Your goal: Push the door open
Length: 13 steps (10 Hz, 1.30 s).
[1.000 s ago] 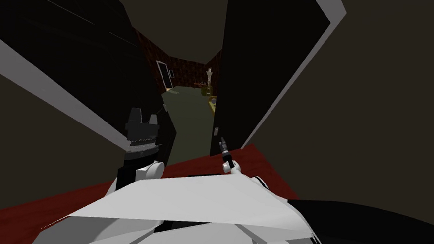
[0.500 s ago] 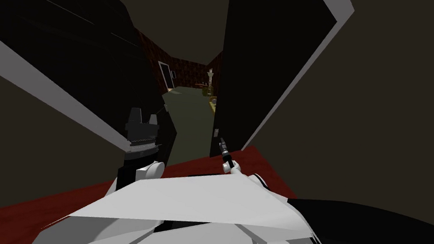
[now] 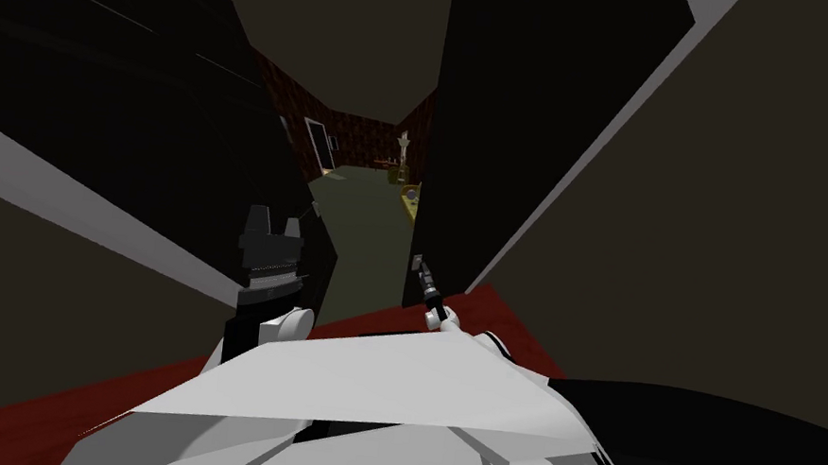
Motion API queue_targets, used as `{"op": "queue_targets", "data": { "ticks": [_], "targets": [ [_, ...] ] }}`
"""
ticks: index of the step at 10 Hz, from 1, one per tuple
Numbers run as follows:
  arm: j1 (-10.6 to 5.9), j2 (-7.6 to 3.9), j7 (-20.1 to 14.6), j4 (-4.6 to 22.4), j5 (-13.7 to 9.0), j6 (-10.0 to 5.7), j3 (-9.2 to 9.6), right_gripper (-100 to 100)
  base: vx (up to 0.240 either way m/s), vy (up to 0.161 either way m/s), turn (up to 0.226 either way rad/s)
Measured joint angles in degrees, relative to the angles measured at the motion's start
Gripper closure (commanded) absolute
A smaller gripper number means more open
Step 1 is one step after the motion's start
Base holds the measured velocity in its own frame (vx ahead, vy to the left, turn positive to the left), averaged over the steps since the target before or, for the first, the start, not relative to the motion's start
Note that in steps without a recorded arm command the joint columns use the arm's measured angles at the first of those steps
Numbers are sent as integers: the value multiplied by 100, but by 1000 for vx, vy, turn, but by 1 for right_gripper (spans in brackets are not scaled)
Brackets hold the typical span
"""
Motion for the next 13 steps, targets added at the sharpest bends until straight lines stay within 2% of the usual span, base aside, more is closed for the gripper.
{"op": "queue_targets", "data": {
  "ticks": [4,5,11,12,13],
  "targets": [
    [21,31,41,10,-22,-21,-42,-100,166,22,17],
    [28,37,42,8,-21,-27,-38,100,-18,1,5],
    [28,31,44,19,-20,-9,-39,100,5,5,-2],
    [62,33,56,22,-29,4,-55,100,142,62,-41],
    [172,28,72,-139,-34,101,-66,100,107,28,-17]
  ]
}}
